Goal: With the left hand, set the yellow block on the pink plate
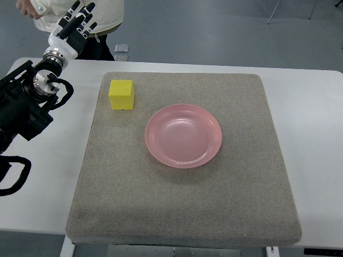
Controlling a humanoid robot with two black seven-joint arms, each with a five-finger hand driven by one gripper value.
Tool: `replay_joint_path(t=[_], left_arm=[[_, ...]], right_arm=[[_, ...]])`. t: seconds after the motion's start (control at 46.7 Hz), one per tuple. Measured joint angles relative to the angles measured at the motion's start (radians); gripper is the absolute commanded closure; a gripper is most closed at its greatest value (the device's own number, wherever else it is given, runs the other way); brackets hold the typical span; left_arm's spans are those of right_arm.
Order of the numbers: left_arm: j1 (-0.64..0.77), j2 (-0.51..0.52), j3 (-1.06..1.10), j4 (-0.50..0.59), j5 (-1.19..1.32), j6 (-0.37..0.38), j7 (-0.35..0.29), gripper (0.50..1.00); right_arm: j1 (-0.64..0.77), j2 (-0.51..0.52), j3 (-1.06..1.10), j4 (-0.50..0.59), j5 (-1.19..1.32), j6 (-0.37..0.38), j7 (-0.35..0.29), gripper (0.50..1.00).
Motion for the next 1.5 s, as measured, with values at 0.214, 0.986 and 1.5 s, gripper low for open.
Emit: replay_joint_path(t=[0.214,0.986,1.5], left_arm=[[-0.001,-0.006,0.018,-0.007,0.011,0.015,-0.051,0.514],[-0.014,-0.001,0.0,-0.007,0.001,0.02,-0.07,0.51],[-0.014,-0.005,0.0,-0.009,0.0,0.051,-0.067,0.512]], right_arm=[[0.0,0.0,0.0,0.0,0.0,0.0,0.001,0.576],[0.0,0.0,0.0,0.0,0.0,0.0,0.001,0.576],[0.0,0.0,0.0,0.0,0.0,0.0,0.0,0.576]])
